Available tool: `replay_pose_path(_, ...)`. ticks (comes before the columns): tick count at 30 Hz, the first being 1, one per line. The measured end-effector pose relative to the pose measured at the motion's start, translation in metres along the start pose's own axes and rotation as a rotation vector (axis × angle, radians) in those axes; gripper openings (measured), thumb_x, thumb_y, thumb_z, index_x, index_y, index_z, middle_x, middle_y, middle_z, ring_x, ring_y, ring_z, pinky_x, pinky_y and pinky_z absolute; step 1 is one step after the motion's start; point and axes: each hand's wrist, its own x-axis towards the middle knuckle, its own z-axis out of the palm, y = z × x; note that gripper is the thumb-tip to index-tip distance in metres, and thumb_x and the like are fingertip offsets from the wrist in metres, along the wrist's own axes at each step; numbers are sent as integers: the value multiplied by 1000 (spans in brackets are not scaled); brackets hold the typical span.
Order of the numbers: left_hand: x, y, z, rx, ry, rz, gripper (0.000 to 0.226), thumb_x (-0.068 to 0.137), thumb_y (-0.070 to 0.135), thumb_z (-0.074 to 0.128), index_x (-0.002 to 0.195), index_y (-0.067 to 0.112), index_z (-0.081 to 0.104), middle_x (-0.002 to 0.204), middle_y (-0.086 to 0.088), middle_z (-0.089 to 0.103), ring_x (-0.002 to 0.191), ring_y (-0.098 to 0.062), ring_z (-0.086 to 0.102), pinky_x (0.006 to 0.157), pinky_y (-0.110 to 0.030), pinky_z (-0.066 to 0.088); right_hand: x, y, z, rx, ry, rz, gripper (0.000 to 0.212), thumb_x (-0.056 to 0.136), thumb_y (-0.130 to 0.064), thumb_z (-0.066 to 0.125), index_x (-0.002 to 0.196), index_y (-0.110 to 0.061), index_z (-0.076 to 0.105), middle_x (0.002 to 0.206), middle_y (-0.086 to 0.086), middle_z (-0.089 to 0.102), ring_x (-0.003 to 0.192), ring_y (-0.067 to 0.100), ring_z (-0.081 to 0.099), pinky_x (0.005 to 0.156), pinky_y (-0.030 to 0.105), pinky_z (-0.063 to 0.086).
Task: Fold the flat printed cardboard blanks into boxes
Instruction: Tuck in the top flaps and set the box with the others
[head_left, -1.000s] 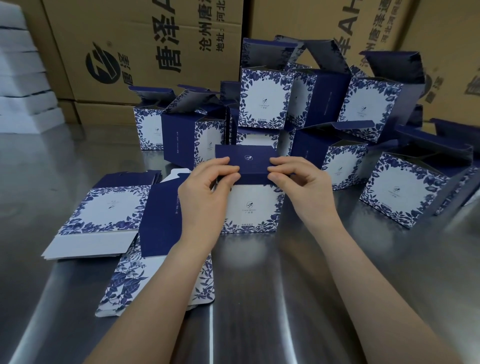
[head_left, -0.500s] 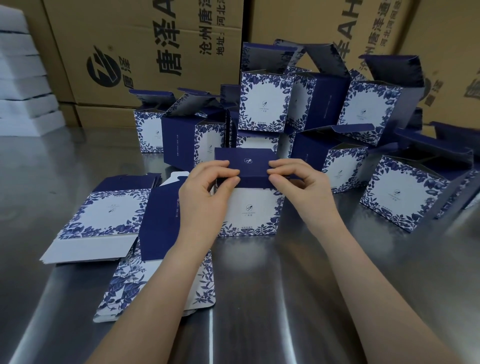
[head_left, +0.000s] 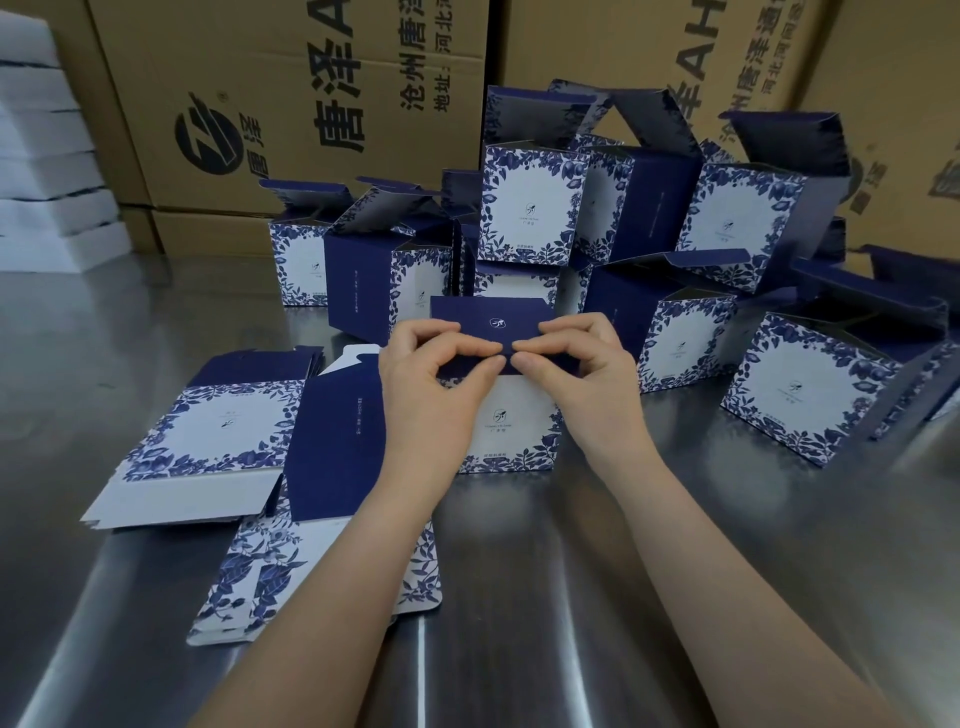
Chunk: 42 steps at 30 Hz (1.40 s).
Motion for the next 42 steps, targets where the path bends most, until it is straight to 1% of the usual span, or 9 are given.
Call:
replay_pose_path(6, 5, -4, -12, -22, -64, -4, 20, 85, 17, 75, 89, 37, 73, 112, 11, 56, 107, 6, 51, 78, -3, 34, 0, 5, -14, 94, -101, 28, 26, 86, -10, 72, 92, -36, 74, 110, -7, 61, 115, 20, 54, 87, 35, 49)
replay_pose_path(10, 7, -6, -11, -54, -36, -6, 22, 83, 13, 76, 85, 34, 74, 105, 14, 60, 99, 16, 50, 76, -2, 34, 0, 5, -15, 199, -53, 37, 24, 83, 0, 71, 87, -23, 74, 105, 0, 66, 102, 9, 61, 75, 19, 51)
replay_pose_path(13, 8, -6, -10, -53, -29, 0, 23, 82, 11, 77, 83, 34, 74, 103, 15, 60, 97, 16, 51, 75, -2, 34, 1, 7, -13, 182, -36, 23, 25, 82, 1, 72, 85, -24, 74, 103, -1, 66, 105, 15, 61, 76, 18, 51)
replay_pose_path(18, 13, -11, -23, -154, -61, -29, 22, 80, 9, 78, 82, 30, 75, 105, 14, 69, 101, 11, 59, 81, -5, 43, 4, 11, -24, 261, -122, 63, 23, 86, 1, 67, 91, -20, 75, 109, -3, 70, 105, 3, 63, 78, 16, 50)
replay_pose_path(30, 16, -18, -30, -259, -101, -53, 26, 84, 4, 73, 87, 29, 76, 109, 13, 72, 108, 4, 62, 88, -10, 48, 4, 16, -25, 348, -100, 69, 34, 86, 3, 67, 83, -29, 79, 105, -11, 75, 109, 5, 65, 83, 15, 50)
replay_pose_path(34, 15, -20, -31, -253, -124, -56, 30, 85, 7, 72, 91, 36, 75, 113, 22, 70, 114, 7, 58, 90, -6, 44, 1, 17, -27, 299, -129, 91, 32, 82, -1, 73, 90, -31, 78, 122, -8, 69, 109, 4, 64, 83, 22, 55)
replay_pose_path(37, 15, -21, -31, -235, -117, -72, 33, 83, 10, 76, 96, 40, 73, 125, 21, 64, 121, 7, 54, 100, -14, 43, 0, 16, -26, 244, -106, 98, 33, 79, -6, 78, 89, -37, 78, 133, -10, 60, 120, 5, 58, 87, 25, 55)
replay_pose_path(39, 16, -21, -32, -226, -120, -82, 38, 80, 12, 78, 101, 43, 71, 131, 19, 59, 122, 9, 51, 100, -16, 45, 0, 14, -25, 216, -96, 111, 33, 79, -9, 79, 89, -40, 77, 137, -9, 56, 125, 9, 55, 90, 27, 54)
replay_pose_path(42, 15, -20, -33, -191, -137, -82, 42, 79, 14, 80, 104, 46, 69, 134, 19, 56, 124, 9, 49, 102, -20, 46, -1, 13, -24, 231, -120, 144, 33, 79, -9, 78, 90, -40, 77, 131, -11, 59, 129, 14, 53, 100, 43, 49)
